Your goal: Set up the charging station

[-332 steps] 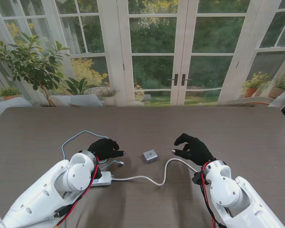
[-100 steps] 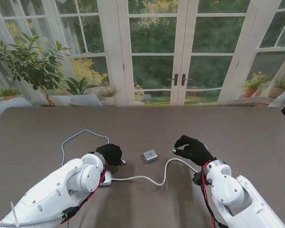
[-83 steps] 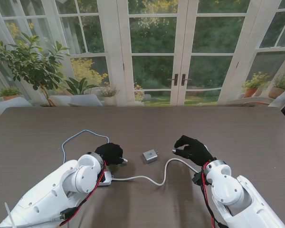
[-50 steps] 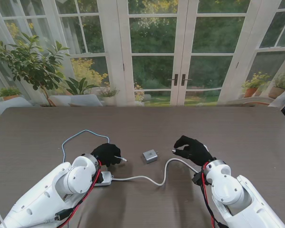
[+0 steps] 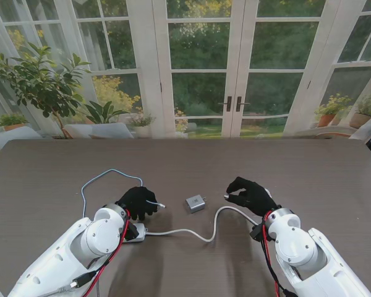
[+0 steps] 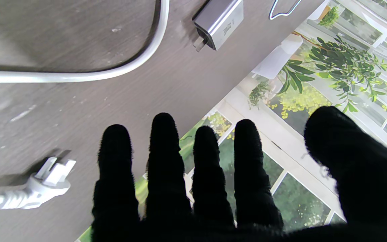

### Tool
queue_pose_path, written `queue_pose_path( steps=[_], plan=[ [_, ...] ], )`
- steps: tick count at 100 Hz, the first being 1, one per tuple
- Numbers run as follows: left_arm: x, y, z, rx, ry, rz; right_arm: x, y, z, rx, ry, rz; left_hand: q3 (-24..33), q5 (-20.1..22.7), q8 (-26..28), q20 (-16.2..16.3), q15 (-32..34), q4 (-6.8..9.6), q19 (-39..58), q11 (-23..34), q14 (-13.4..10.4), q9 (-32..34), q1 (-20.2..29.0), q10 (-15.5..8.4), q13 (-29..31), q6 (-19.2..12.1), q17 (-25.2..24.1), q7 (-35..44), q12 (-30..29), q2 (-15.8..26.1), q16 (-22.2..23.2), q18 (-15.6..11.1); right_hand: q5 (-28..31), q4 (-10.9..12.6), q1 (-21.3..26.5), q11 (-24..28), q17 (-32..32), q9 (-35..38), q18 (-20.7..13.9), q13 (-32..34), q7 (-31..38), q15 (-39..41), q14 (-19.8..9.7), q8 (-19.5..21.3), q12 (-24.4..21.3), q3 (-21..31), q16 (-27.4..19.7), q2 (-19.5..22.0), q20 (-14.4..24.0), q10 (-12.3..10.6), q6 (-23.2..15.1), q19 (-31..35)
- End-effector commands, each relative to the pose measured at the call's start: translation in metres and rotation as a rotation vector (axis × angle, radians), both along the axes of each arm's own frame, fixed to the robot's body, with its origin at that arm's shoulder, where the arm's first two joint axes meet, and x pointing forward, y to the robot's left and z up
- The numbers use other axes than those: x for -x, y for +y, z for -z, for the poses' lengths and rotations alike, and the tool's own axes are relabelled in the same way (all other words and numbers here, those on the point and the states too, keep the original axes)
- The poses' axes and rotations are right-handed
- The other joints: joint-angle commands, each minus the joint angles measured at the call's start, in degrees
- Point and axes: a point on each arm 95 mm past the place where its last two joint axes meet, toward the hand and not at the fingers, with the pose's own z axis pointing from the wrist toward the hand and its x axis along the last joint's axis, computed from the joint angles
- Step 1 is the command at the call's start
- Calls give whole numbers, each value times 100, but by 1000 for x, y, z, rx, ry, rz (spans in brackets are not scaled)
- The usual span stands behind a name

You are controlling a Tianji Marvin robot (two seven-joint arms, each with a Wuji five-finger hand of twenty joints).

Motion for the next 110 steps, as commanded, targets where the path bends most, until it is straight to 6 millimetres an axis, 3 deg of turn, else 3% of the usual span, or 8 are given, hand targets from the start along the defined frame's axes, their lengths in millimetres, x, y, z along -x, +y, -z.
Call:
queue_pose_path(
  steps=[1,8,16,24,31,46,71,110],
  plan=[
    [2,-3,3,27,19,-8,2,4,3,-5,13,-16,734,516,226,325,950,150,1287,156,-114,217,338,-251,156,-1041,466,260,194,17,332,-515,-39,40,-128,-78,26,129,-50,113,-2362,-43,10,-28,-28,-140,-4400,119,96,8,39,-124],
    [2,-4,4,60,13,-34,2,4,3,-8,15,-16,751,562,441,1095,2380,156,2757,328,-388,140,364,-207,157,-993,693,239,500,134,837,-1735,-52,42,-123,-78,32,129,-50,110,-2362,-44,8,-28,-29,-137,-4400,125,98,7,48,-124],
    [1,-4,5,114,1,-53,1,4,3,-10,16,-16,701,485,686,2960,3626,107,2817,619,-962,-8,416,-106,160,-877,895,257,962,296,1281,-2743,-54,41,-129,-76,35,135,-52,115,-2358,-41,7,-27,-28,-140,-4399,129,101,14,56,-123],
    [0,-3,6,158,-11,-54,1,4,4,-12,17,-16,566,244,645,3771,4308,-15,2818,692,-1879,-29,438,-39,172,-773,991,209,1024,281,1396,-3743,-59,41,-130,-74,29,140,-55,121,-2356,-38,1,-27,-28,-141,-4398,135,101,6,55,-128],
    [0,-3,7,171,-17,-51,1,4,4,-12,18,-16,-179,4,257,4153,4608,119,2818,693,-2179,-37,671,32,173,-511,1019,-41,647,542,1352,-4169,-60,42,-126,-74,26,143,-51,113,-2354,-42,12,-27,-28,-139,-4399,138,101,8,60,-131],
    [1,-1,7,170,-4,-46,1,4,4,-16,19,-15,-1301,151,-283,4528,4886,428,2818,1179,-2316,296,-280,-183,168,-294,1026,-210,438,439,1370,-4278,-59,41,-129,-75,31,153,-51,127,-2351,-37,3,-27,-30,-140,-4398,140,104,9,60,-133],
    [1,-1,8,144,-14,-20,1,4,4,-19,22,-15,-1414,269,261,4609,4919,600,2819,3035,-2422,353,-1396,-613,168,-391,1016,-1265,975,840,1479,-4051,-56,42,-124,-74,28,166,-48,131,-2348,-38,16,-27,-29,-143,-4397,152,105,17,74,-146],
    [2,-3,8,150,-14,-5,0,3,4,-22,23,-14,-1552,135,273,4616,4925,421,2819,4634,-2275,306,-592,-799,167,-532,977,-1276,1207,1974,1501,-3308,-48,43,-123,-75,31,236,-45,164,-2353,-33,22,-32,-30,-145,-4393,172,111,15,79,-173]
  ],
)
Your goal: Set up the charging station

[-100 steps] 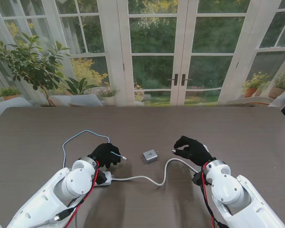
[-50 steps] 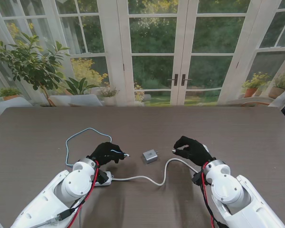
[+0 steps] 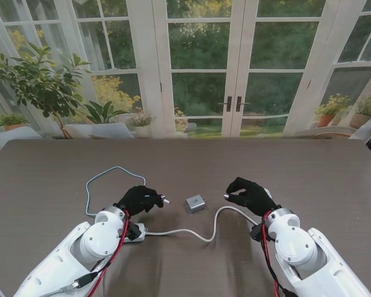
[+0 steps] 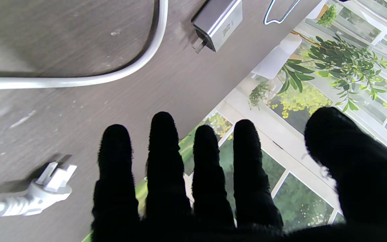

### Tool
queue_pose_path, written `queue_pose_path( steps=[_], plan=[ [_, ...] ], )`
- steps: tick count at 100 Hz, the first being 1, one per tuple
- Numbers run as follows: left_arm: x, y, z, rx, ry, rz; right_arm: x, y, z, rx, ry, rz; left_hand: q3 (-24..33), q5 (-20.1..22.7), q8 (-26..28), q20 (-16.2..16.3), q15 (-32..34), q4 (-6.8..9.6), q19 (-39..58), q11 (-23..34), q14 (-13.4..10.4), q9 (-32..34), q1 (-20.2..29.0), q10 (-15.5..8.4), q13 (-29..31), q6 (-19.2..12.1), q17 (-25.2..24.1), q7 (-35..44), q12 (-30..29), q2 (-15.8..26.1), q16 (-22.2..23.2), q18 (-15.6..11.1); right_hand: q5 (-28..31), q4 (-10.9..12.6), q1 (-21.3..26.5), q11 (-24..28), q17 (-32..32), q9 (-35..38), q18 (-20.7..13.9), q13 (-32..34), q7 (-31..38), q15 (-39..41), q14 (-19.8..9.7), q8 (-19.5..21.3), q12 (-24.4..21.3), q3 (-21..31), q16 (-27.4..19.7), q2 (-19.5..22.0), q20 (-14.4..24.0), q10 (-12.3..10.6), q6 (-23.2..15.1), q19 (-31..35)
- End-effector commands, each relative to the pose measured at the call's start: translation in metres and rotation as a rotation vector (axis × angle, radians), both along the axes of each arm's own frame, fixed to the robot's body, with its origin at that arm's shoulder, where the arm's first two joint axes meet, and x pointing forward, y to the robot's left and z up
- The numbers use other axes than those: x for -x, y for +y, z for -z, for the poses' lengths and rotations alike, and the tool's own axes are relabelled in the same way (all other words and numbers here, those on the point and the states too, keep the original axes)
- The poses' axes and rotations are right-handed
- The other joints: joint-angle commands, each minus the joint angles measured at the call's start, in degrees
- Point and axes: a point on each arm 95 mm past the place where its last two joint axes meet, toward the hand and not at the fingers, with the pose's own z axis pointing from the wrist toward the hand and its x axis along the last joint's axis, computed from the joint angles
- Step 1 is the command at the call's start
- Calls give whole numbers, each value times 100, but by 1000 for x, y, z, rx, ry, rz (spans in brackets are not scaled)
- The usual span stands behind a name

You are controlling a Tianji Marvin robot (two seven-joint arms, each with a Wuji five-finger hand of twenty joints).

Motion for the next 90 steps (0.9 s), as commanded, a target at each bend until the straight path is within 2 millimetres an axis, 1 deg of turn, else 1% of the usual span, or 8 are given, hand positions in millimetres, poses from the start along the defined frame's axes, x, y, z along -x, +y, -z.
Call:
queue_pose_path(
  steps=[1,22,30,39,48,56,75,90],
  plan=[
    [2,-3,1,3,14,29,2,4,2,-5,12,-16,-20,66,-14,97,711,44,1628,558,-709,382,232,120,85,6,406,-32,80,268,70,-1435,-48,43,-121,-71,26,169,-43,92,-2353,-35,-8,-31,-30,-88,-4393,113,106,13,12,-171],
    [3,0,0,-48,-1,74,2,3,2,-6,12,-13,53,-118,240,-824,393,-171,1628,-907,-867,420,579,295,94,-166,340,304,-385,218,-92,-743,-51,44,-119,-74,41,189,-33,115,-2350,-31,-2,-30,-30,-86,-4391,120,113,17,19,-183],
    [6,2,-3,-42,8,92,2,3,2,-7,13,-13,-41,-272,510,-2663,-949,-185,1508,-2071,724,329,978,687,82,-25,109,819,-22,165,-547,712,-51,43,-119,-75,35,194,-32,117,-2349,-32,-3,-30,-30,-86,-4390,120,115,13,14,-192],
    [10,6,-8,-38,33,119,2,3,2,-7,13,-13,7,-340,629,-3750,-3715,-203,-797,-3006,1943,-356,1203,1078,-187,143,-632,1226,-31,116,-905,2942,-56,43,-121,-75,43,202,-36,126,-2349,-30,-7,-30,-30,-86,-4389,124,118,17,14,-195],
    [14,10,-12,-19,48,131,2,3,2,-7,13,-14,282,-168,372,-2676,-4916,-230,-2449,-3483,2343,-1512,1413,1423,-1788,460,-2912,1123,644,-86,-180,3008,-53,42,-126,-75,41,212,-30,129,-2350,-31,-7,-31,-29,-91,-4388,126,122,15,16,-203],
    [19,15,-14,-6,61,152,2,3,2,-7,13,-14,-257,-230,-22,-2633,-5266,-31,-3248,-3824,2389,-1814,2142,1498,-2465,837,-3904,427,1148,-38,-209,2804,-44,44,-112,-79,43,214,-37,140,-2347,-27,0,-30,-30,-86,-4386,120,125,21,20,-208],
    [23,21,-17,25,33,143,2,4,3,-7,17,-19,1028,273,-145,-2634,-5032,65,-3186,-3449,2486,-960,2478,1316,-1704,502,-3519,-106,944,-401,-419,3032,-23,43,-123,-80,48,240,-32,144,-2349,-29,-3,-32,-29,-94,-4385,129,135,20,25,-220],
    [24,20,-18,43,30,136,2,5,3,-8,20,-23,2056,874,703,-2527,-4590,498,-2778,-2926,2550,-390,2549,1220,-1024,465,-2913,619,44,-260,-414,3279,-15,44,-125,-85,47,251,-32,157,-2353,-27,-6,-34,-30,-98,-4383,137,141,13,25,-229]
  ],
)
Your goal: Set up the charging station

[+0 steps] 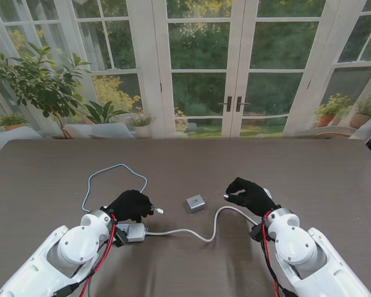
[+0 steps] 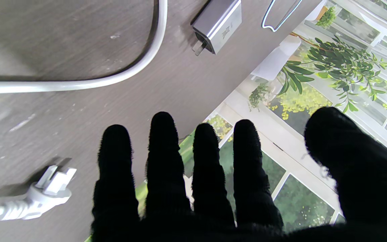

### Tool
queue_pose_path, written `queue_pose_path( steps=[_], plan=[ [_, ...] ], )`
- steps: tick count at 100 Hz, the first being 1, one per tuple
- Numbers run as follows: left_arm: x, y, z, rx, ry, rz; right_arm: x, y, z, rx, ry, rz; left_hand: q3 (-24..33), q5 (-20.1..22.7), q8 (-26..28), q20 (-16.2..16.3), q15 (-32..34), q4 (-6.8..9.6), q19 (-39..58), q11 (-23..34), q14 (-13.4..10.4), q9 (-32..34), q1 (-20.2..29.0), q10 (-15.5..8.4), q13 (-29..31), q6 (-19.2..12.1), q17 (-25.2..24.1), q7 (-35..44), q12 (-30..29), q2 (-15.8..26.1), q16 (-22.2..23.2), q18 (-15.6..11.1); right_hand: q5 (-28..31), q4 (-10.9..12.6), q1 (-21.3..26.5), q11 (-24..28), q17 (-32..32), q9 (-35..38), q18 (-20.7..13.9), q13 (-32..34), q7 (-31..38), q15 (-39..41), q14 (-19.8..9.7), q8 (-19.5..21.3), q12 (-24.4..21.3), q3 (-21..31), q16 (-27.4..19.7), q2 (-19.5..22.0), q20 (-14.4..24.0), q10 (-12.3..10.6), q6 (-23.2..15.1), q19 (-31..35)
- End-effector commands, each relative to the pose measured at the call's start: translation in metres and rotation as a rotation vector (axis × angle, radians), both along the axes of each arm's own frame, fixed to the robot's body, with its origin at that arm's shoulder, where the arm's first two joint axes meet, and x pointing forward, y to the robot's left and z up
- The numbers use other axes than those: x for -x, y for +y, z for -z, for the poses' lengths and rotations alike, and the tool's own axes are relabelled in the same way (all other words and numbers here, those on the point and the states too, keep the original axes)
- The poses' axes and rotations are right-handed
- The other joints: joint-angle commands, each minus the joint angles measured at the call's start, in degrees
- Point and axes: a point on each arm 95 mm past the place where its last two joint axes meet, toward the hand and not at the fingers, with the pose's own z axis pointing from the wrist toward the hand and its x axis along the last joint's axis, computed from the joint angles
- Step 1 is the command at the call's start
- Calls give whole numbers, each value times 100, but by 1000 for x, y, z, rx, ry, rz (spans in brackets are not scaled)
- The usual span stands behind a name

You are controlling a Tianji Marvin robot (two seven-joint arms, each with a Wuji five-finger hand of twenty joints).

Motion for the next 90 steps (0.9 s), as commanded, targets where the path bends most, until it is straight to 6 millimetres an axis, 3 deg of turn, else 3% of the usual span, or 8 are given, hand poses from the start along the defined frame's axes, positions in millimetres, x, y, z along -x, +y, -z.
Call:
queue_pose_path(
  steps=[1,20,36,43,60,77,83,90],
  plan=[
    [1,-4,-1,5,12,18,2,4,2,-4,13,-18,1772,813,472,123,330,648,362,437,60,521,886,-472,373,-852,246,1009,-232,305,24,337,-16,45,-121,-45,42,118,-35,162,-2354,-25,-15,-34,-29,-97,-4382,135,87,16,25,-150],
    [0,-10,-3,1,-3,1,2,5,3,-5,17,-20,1905,768,1622,108,1119,533,934,1157,-184,521,1034,-560,718,-918,1016,3468,392,351,290,373,-13,45,-125,-49,47,133,-34,164,-2354,-27,-7,-34,-28,-101,-4381,147,96,20,33,-158],
    [-1,-15,-3,28,-21,-47,2,5,3,-6,19,-20,1717,1237,1759,-772,2036,445,2229,1897,-256,236,1217,-510,1089,-827,2783,5033,832,530,599,255,-17,46,-127,-52,52,144,-32,173,-2362,-25,-6,-37,-27,-100,-4379,163,103,20,27,-165],
    [0,-18,-3,50,-28,-73,2,5,3,-6,19,-21,1701,1388,1722,-46,3087,444,4097,2093,-635,264,1223,-493,1384,-929,3133,5185,924,537,1030,-1061,-8,47,-125,-54,53,144,-33,180,-2358,-23,-10,-36,-27,-99,-4378,165,106,27,26,-170],
    [-3,-22,0,50,-45,-110,2,5,3,-6,19,-22,2287,1267,1482,2525,5631,639,4739,2121,-3043,893,924,-874,1441,-1349,3492,4545,838,110,811,-3864,-5,47,-125,-54,60,145,-32,181,-2357,-23,-9,-35,-25,-100,-4377,171,113,23,34,-175],
    [-4,-20,3,44,-9,-63,2,5,3,-8,20,-20,2440,589,801,2902,5697,515,4739,1266,-3679,1068,243,-765,1442,-1119,3534,2727,601,-99,976,-4527,-3,49,-120,-53,62,148,-28,178,-2359,-24,2,-36,-24,-95,-4377,174,119,30,40,-180],
    [-3,-20,4,40,3,-38,2,5,3,-8,20,-20,2072,-27,18,2922,5687,-241,4739,989,-3816,1104,-180,-682,1445,-1008,3541,2147,603,-785,1017,-4671,-1,47,-125,-56,63,144,-25,182,-2359,-22,-7,-36,-25,-99,-4376,174,121,24,39,-182],
    [-4,-22,5,45,-9,-52,2,5,3,-9,21,-19,1016,-199,-457,2973,5704,511,4739,1698,-3659,1242,-1596,-846,1442,-874,3533,1628,711,-571,1029,-4548,-2,47,-125,-57,62,143,-30,177,-2360,-24,-2,-36,-25,-99,-4376,181,122,26,36,-185]
  ],
)
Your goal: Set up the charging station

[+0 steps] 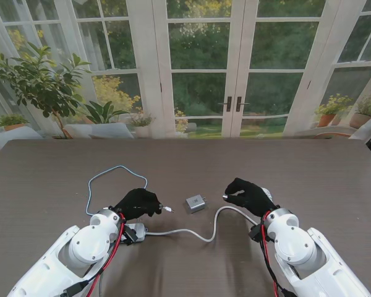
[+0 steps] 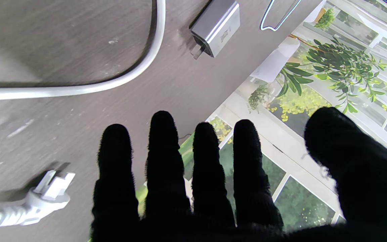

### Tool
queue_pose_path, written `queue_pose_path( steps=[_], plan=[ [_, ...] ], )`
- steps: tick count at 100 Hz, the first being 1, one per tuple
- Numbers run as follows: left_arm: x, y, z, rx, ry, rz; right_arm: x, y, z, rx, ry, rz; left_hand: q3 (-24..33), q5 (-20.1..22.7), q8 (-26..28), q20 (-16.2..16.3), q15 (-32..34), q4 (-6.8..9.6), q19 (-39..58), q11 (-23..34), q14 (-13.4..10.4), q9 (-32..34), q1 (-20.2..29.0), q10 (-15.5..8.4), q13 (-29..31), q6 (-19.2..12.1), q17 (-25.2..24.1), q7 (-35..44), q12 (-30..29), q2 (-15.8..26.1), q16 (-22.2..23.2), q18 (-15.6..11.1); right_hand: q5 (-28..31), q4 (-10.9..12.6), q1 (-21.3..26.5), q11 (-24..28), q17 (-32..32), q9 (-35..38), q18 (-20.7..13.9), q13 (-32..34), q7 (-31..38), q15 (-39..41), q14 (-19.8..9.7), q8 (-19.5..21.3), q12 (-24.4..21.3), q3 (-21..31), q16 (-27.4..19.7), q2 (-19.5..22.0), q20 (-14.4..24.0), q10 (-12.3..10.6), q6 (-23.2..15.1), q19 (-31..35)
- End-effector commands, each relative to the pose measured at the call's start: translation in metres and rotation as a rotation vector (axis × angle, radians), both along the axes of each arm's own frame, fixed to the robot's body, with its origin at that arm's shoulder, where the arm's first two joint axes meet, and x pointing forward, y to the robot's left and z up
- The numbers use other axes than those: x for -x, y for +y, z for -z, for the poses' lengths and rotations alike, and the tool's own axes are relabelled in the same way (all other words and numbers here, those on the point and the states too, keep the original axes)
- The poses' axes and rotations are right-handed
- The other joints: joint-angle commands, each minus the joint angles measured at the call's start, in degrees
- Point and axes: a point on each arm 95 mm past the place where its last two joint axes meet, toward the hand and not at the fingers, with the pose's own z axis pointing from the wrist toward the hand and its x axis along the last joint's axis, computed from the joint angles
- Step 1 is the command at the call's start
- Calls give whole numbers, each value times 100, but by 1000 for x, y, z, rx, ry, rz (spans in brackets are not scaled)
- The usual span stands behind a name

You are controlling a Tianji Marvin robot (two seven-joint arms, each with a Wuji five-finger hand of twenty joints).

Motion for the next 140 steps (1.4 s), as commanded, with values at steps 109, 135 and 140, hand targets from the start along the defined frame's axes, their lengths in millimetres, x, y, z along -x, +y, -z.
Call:
queue_pose_path(
  steps=[109,135,140],
  plan=[
    [-1,3,-1,-87,-2,113,2,2,2,-4,17,-11,-637,-321,144,-2156,-727,-47,1609,365,-9,437,752,-341,65,-108,125,275,-348,501,-648,-37,35,50,-125,-59,17,77,-27,99,-2360,1,-4,-35,-23,-109,-4376,214,138,33,54,-211],
    [0,3,-2,-34,24,105,2,2,2,-6,18,-10,-700,-289,-35,-2974,-1975,88,1299,-140,771,95,1266,56,35,-62,10,267,-426,360,-814,621,41,53,-124,-58,24,85,-25,100,-2365,1,1,-37,-22,-102,-4375,238,150,30,54,-222],
    [0,2,-2,-27,26,103,2,2,2,-7,19,-10,-516,-196,-98,-3007,-2137,97,1254,-273,835,-27,1352,178,32,-27,4,198,-400,249,-741,666,41,53,-124,-58,22,83,-28,100,-2365,0,3,-37,-22,-101,-4375,247,151,33,60,-226]
  ],
)
